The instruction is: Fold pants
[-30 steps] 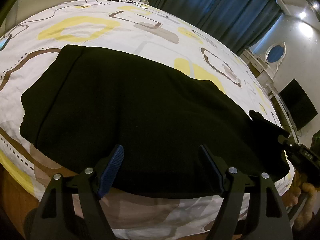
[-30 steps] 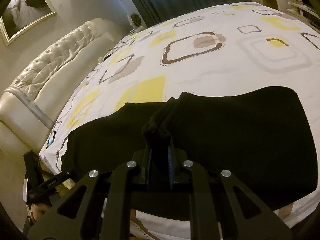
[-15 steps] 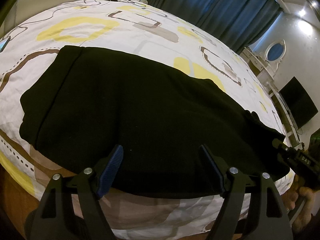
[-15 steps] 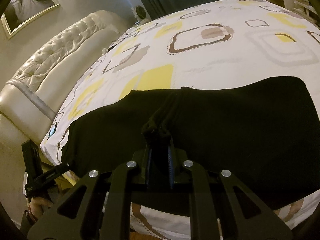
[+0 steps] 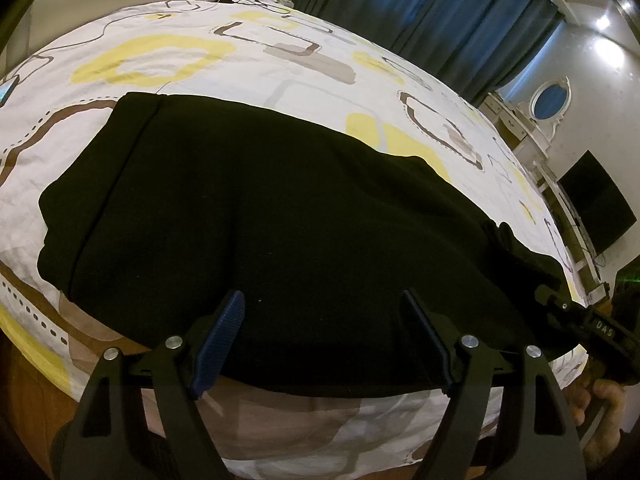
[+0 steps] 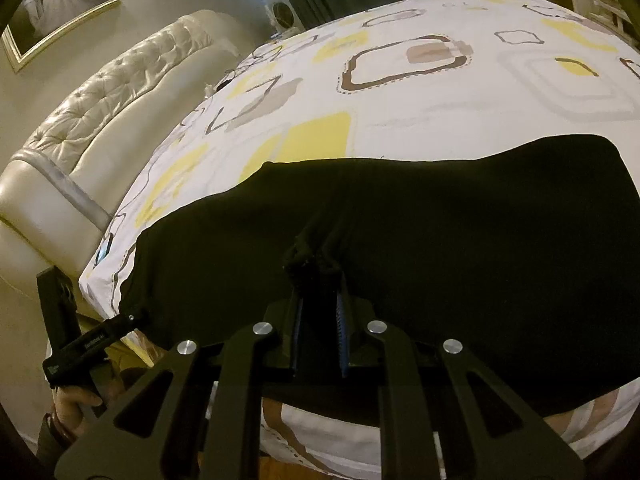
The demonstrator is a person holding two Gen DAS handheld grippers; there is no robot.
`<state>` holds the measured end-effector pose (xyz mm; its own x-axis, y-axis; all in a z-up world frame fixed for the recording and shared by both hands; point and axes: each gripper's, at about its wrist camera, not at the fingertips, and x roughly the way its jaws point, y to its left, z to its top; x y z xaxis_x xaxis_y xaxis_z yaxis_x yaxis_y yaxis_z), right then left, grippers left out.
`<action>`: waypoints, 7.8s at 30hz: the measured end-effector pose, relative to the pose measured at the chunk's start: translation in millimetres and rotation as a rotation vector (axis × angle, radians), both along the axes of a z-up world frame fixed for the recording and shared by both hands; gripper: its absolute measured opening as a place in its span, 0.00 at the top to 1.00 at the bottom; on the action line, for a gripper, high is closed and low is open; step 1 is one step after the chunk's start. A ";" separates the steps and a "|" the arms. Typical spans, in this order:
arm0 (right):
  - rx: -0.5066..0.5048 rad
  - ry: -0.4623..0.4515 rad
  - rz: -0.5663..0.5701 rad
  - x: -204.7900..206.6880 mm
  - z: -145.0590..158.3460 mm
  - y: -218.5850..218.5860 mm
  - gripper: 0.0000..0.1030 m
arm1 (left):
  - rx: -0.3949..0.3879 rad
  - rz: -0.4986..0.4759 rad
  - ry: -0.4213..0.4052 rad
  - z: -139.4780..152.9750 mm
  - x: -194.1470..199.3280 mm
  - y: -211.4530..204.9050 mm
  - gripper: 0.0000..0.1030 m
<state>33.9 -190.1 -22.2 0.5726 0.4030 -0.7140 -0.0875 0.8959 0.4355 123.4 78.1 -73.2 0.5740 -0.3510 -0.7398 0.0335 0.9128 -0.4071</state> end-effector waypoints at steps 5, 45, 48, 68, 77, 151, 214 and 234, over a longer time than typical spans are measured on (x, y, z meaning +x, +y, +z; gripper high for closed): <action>-0.003 0.007 0.004 0.2 -1.9 1.4 0.87 | 0.001 -0.006 0.000 -0.1 0.1 -0.4 0.23; -0.004 0.060 0.057 -6.7 -17.4 17.7 0.57 | 0.004 -0.008 0.001 -0.9 -0.5 -2.9 0.23; -0.012 0.063 0.071 -9.2 -17.1 22.1 0.53 | 0.006 -0.009 0.001 -0.9 -0.4 -3.1 0.23; -0.138 0.049 0.142 -27.9 -4.1 45.4 0.43 | 0.009 -0.011 0.002 -1.8 -0.4 -5.3 0.23; -0.236 -0.030 0.145 -45.4 19.1 45.3 0.35 | 0.019 -0.014 0.003 -3.9 -0.8 -6.3 0.23; -0.215 0.008 0.006 -51.0 26.2 -23.7 0.29 | -0.238 -0.132 0.126 -1.4 50.9 195.2 0.87; -0.142 -0.001 -0.107 -72.5 21.3 -81.0 0.29 | -0.182 -0.039 0.098 26.5 39.3 180.9 0.47; -0.142 0.030 -0.050 -55.8 22.1 -54.2 0.29 | -0.332 -0.122 0.261 -11.1 63.4 214.4 0.38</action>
